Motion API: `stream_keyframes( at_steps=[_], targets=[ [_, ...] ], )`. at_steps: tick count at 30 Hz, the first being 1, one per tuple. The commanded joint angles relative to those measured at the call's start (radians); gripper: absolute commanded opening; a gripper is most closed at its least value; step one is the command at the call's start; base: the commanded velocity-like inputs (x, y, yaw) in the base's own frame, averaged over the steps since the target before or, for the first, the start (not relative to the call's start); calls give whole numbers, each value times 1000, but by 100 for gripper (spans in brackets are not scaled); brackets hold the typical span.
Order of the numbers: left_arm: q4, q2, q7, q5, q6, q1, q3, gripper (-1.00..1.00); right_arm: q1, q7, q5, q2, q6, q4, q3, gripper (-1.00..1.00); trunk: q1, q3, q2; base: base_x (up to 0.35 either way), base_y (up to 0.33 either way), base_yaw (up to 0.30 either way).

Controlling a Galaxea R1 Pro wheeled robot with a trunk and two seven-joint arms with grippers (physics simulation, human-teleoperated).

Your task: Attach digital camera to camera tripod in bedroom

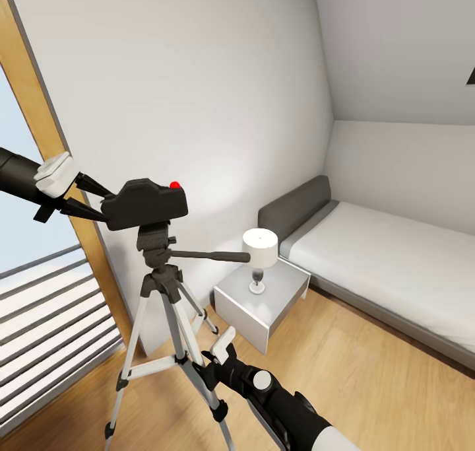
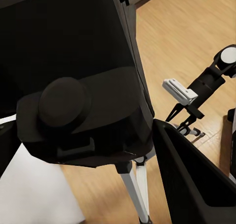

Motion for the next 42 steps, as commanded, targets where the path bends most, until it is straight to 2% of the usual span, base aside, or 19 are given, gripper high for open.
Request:
stream_keyframes(
  at_steps=[1, 5, 6, 32, 36, 42],
  targets=[
    [-1, 2, 1, 7, 8, -4, -5, -100, -2, 2, -7, 0, -3, 1, 2, -100, 0, -2, -2, 0, 0, 0],
    [-2, 2, 1, 7, 8, -4, -5, -100, -2, 2, -7, 0, -3, 1, 2, -100, 0, -2, -2, 0, 0, 0],
    [-3, 2, 1, 8, 8, -4, -5, 100, -2, 2, -7, 0, -3, 1, 2, -100, 0, -2, -2, 0, 0, 0],
    [-4, 5, 1, -1, 8, -5, 2, 100, -2, 2, -9, 0, -4, 1, 1, -100, 0, -2, -2, 0, 0, 0],
    [-2, 32, 2, -19, 8, -2, 30, 100, -2, 2, -9, 0, -4, 1, 1, -100, 0, -2, -2, 0, 0, 0],
    [-1, 108, 5, -31, 1, 15, 82, 100, -2, 2, -9, 0, -4, 1, 1, -100, 0, -2, -2, 0, 0, 0]
  ],
)
